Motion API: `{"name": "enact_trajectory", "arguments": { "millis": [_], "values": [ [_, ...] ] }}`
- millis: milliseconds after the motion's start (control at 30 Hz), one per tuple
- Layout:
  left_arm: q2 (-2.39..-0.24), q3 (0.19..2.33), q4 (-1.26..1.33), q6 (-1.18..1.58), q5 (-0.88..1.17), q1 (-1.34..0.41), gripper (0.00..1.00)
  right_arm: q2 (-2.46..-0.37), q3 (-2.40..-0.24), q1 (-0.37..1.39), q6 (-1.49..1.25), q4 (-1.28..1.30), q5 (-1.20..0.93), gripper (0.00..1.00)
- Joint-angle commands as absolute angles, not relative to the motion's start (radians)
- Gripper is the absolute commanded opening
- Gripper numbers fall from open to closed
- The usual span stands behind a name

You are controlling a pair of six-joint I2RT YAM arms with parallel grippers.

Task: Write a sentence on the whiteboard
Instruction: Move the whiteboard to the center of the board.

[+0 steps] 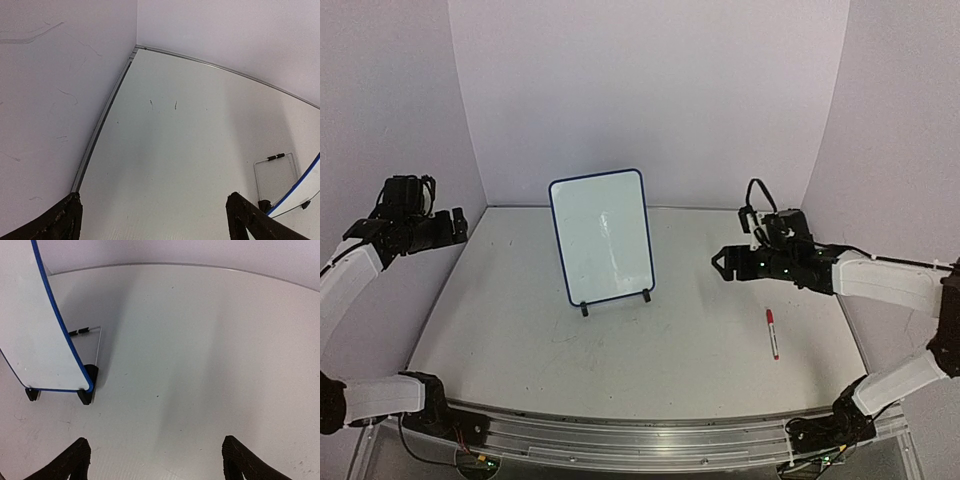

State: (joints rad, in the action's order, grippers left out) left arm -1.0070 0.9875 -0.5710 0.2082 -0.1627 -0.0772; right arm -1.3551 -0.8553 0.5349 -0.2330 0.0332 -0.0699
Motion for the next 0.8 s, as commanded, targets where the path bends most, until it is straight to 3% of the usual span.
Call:
{"name": "enact_trajectory", "arguments": {
  "millis": [0,400,767],
  "values": [
    [-0.964,0.964,-0.511,0.193,-0.131,-0.074,0.99,-1.534,-0.95,0.643,-0.24,-0.058,-0.031,0.84],
    [-0.968,0.96,-0.517,0.195,-0.119,-0.073,0.99,-1.987,-1.189,0.832,-0.236,-0.229,0.057,0.6],
    [-0.976,0.963,-0.521,0.192,-0.12,-0.073,0.99,-2.124,-1.23,0.866,-0.243,-0.294,0.112,0.4]
  ]
}}
